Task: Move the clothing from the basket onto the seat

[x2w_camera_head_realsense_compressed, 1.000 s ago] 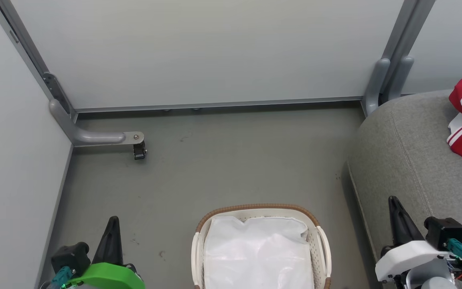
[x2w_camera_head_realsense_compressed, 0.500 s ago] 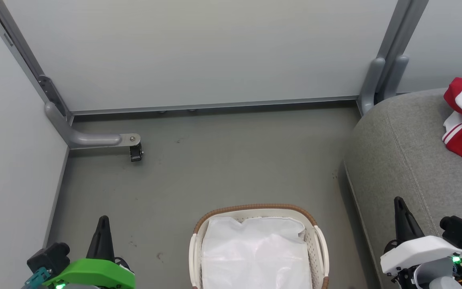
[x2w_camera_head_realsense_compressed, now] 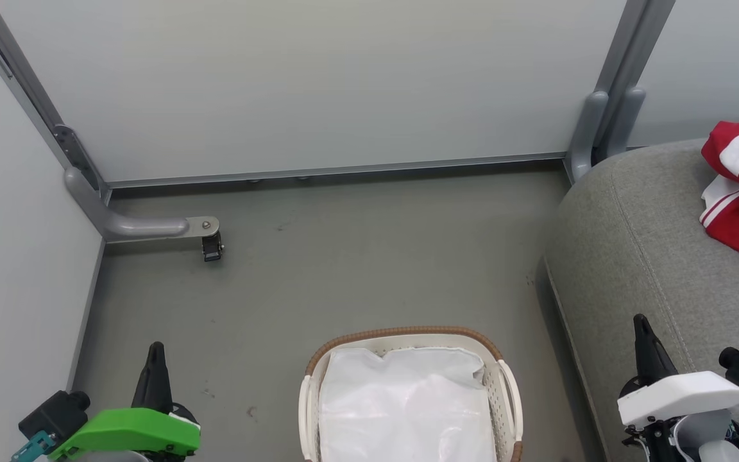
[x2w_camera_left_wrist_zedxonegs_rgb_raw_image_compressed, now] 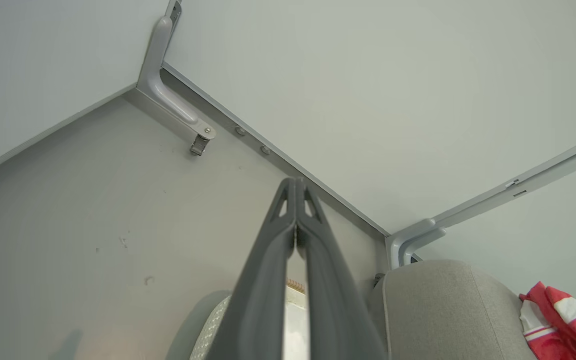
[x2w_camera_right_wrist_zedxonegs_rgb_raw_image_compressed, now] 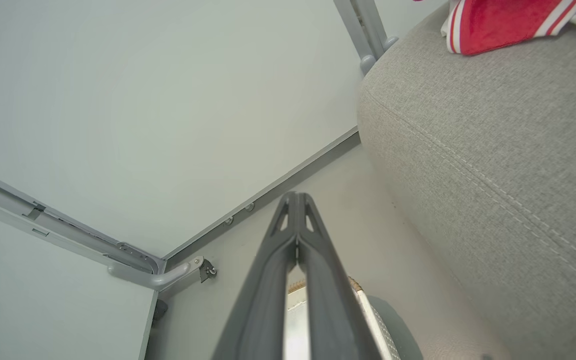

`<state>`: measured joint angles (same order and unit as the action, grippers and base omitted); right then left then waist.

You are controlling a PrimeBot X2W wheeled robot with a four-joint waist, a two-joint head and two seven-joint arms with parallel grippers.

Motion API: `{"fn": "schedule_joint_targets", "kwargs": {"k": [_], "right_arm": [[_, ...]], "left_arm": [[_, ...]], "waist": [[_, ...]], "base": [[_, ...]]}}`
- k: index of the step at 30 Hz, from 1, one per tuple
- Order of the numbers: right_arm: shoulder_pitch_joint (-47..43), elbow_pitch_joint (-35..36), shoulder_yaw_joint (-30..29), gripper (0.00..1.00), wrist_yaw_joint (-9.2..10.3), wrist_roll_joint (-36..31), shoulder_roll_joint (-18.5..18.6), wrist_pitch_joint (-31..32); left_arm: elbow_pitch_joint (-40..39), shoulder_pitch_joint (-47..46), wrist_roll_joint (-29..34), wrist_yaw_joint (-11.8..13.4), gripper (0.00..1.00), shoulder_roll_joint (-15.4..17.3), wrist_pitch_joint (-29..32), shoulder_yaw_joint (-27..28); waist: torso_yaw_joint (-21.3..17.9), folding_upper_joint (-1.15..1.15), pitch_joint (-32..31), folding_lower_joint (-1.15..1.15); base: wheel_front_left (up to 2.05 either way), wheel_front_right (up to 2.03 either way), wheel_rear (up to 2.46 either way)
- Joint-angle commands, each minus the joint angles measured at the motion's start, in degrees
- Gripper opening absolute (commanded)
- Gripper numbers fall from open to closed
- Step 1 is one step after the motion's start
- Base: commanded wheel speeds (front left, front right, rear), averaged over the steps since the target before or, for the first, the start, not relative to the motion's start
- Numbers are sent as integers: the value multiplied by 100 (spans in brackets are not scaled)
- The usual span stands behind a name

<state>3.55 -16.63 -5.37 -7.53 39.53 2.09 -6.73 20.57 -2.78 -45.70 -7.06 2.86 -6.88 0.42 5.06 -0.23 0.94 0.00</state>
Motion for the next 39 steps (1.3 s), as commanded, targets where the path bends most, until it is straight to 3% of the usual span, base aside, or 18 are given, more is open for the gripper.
{"fn": "schedule_joint_targets", "kwargs": {"k": [1, 39], "right_arm": [[134, 101, -23, 0, 2, 209, 44, 45], [224, 194, -76, 0, 4, 2798, 72, 704]], "left_arm": [[-108, -170, -179, -20, 0, 14, 46, 50], [-396, -292, -2471, -41, 0, 10, 715, 346]], "waist": [[-8, 6, -1, 0], [-211, 13, -32, 0]], "base": [[0, 0, 0], [0, 0, 0]]}}
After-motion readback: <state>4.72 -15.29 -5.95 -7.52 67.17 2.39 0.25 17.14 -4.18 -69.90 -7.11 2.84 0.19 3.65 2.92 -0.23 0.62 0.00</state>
